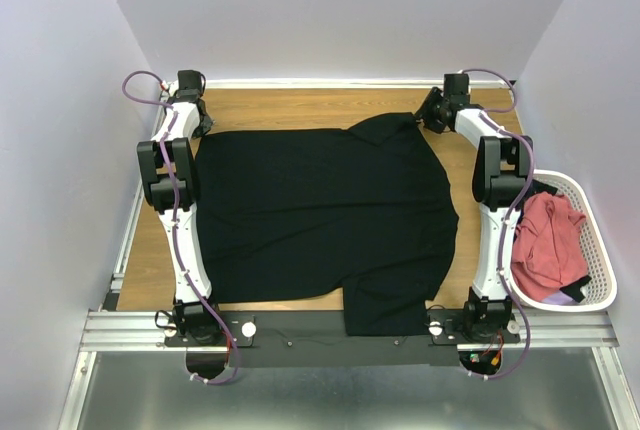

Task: Fold and stack the t-shirts
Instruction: Fold the tshirt

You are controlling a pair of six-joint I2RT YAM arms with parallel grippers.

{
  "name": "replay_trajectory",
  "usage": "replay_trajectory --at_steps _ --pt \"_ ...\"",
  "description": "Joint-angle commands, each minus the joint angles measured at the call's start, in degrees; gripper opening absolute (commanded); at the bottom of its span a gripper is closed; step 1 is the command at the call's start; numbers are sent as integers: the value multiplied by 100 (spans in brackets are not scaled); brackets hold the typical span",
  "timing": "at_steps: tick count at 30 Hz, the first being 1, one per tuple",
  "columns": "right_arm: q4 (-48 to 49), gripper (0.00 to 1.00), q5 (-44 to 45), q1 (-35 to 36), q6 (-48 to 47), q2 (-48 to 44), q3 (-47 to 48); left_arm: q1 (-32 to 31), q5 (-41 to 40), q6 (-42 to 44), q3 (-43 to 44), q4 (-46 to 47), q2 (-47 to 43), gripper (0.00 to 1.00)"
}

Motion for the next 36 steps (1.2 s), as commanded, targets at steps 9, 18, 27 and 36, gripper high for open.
replay_trajectory --at_steps 9,18,27,36 --pt "62 48 -214 15 260 274 170 -1 -136 110 -193 -238 80 0" --pt "54 47 -408 15 471 169 30 7 -145 145 -220 -212 36 0" --pt "62 38 -435 15 524 256 91 -1 -136 145 -229 -168 1 0" --pt "54 1 -399 -11 445 248 293 16 -188 207 -202 -80 -34 0"
